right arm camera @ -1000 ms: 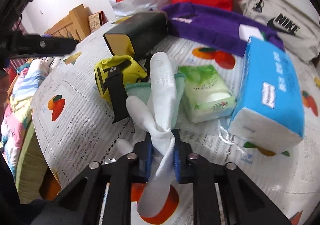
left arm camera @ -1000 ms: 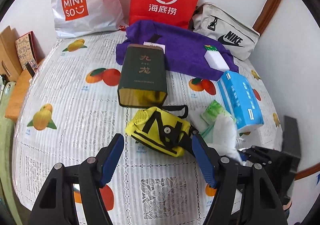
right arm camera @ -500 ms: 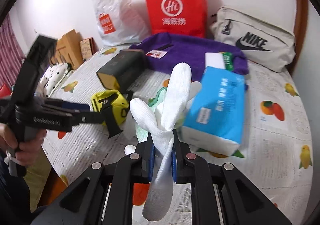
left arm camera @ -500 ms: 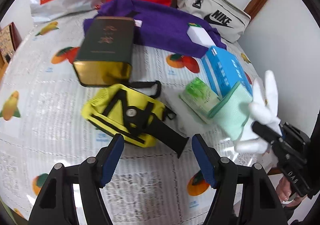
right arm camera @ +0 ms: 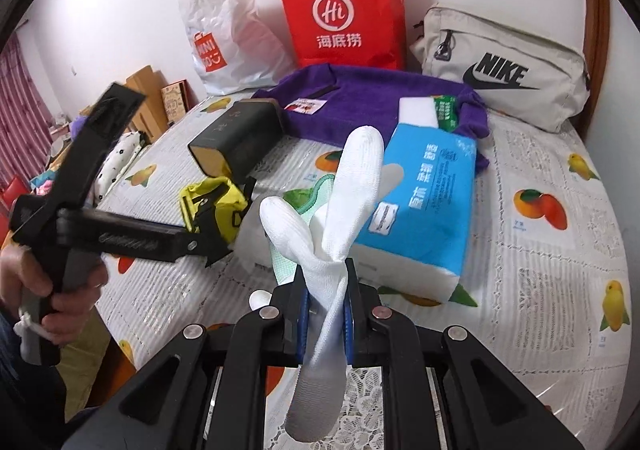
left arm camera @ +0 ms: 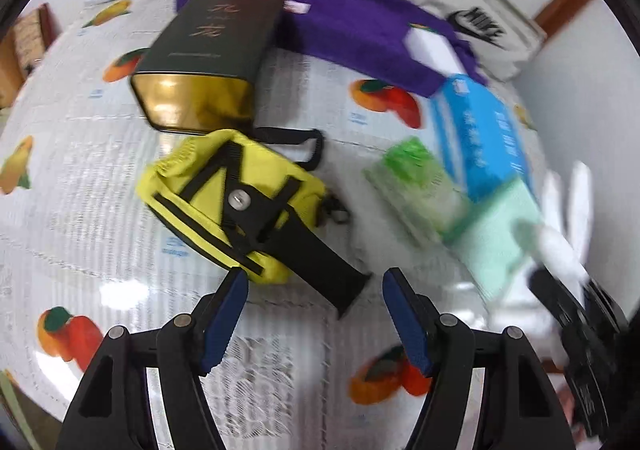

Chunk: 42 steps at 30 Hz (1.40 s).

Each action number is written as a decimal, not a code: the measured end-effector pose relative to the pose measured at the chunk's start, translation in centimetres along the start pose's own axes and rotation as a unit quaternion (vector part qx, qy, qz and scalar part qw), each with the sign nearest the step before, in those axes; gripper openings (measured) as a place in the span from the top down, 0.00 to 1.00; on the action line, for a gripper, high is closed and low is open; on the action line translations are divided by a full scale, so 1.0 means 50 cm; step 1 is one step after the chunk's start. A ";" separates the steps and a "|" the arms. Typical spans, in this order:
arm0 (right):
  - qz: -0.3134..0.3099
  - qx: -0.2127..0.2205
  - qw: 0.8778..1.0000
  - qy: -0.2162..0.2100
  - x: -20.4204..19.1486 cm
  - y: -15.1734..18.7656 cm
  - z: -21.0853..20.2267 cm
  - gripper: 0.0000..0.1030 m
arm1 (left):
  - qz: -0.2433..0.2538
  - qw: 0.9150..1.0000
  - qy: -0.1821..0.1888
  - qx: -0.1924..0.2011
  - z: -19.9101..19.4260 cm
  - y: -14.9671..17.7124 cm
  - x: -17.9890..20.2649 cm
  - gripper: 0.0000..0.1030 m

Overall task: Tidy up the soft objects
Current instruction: 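Lift the white gloves with the right gripper while the left gripper grasps the yellow bag strap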

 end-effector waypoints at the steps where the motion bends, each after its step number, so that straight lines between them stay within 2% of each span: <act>1: -0.001 -0.002 1.000 -0.002 -0.002 0.003 0.002 0.87 | -0.003 1.000 -0.009 0.000 0.004 -0.003 -0.003 0.35; 4: -0.003 -0.003 1.000 -0.006 -0.007 0.008 0.004 0.87 | -0.014 1.000 -0.004 -0.001 0.017 -0.007 -0.008 0.38; 5: -0.002 -0.003 1.000 -0.007 -0.007 0.009 0.004 0.87 | -0.013 1.000 -0.004 0.002 0.020 -0.007 -0.012 0.41; 7: -0.002 -0.003 1.000 -0.007 -0.008 0.011 0.004 0.87 | -0.011 1.000 -0.008 0.000 0.020 -0.004 -0.021 0.56; 10: -0.001 -0.005 1.000 -0.008 -0.008 0.012 0.007 0.87 | -0.010 1.000 0.006 0.003 0.007 0.005 -0.035 0.65; 12: -0.002 -0.008 1.000 -0.009 -0.010 0.015 0.010 0.87 | -0.009 1.000 0.007 0.004 -0.001 0.012 -0.047 0.68; 17: -0.008 -0.016 1.000 -0.010 -0.023 0.023 0.017 0.86 | -0.008 1.000 0.022 0.005 -0.017 0.022 -0.062 0.69; 20: -0.011 -0.018 1.000 -0.011 -0.027 0.025 0.017 0.86 | 0.002 0.999 0.020 0.027 -0.040 0.012 -0.061 0.66; 22: -0.011 -0.020 1.000 -0.010 -0.027 0.025 0.018 0.86 | 0.009 0.999 0.019 0.040 -0.053 0.000 -0.053 0.56; 24: -0.009 -0.021 1.000 -0.011 -0.026 0.024 0.019 0.86 | 0.014 0.998 0.030 0.048 -0.055 -0.013 -0.042 0.52; 32: -0.006 -0.031 1.000 -0.005 -0.017 0.025 0.027 0.85 | -0.004 1.000 0.019 0.012 0.005 -0.043 -0.021 0.51; 34: -0.005 -0.034 0.999 -0.005 -0.014 0.025 0.031 0.85 | -0.009 1.000 0.017 0.013 0.012 -0.045 -0.021 0.52; 36: -0.005 -0.036 0.999 -0.005 -0.013 0.025 0.035 0.85 | -0.010 1.000 0.015 0.018 0.015 -0.049 -0.019 0.54; 37: -0.004 -0.037 0.999 -0.006 -0.012 0.025 0.037 0.85 | -0.004 1.000 0.012 0.021 0.014 -0.050 -0.018 0.62; 39: -0.006 -0.038 0.999 -0.008 -0.014 0.026 0.038 0.85 | 0.011 1.000 0.008 0.026 0.011 -0.049 -0.014 0.72; 42: -0.008 -0.039 0.999 -0.008 -0.016 0.025 0.041 0.85 | 0.012 0.999 0.018 0.029 0.004 -0.048 -0.019 0.76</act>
Point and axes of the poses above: each gripper's, at about its wrist camera, not at the fingertips, and z roughly the way its jaws point, x to its right, y to its underside, the point moved 7 cm from there along z, roughly the way its jaws point, and after that the axes turned 3 degrees about -x, right-handed, at the moved point
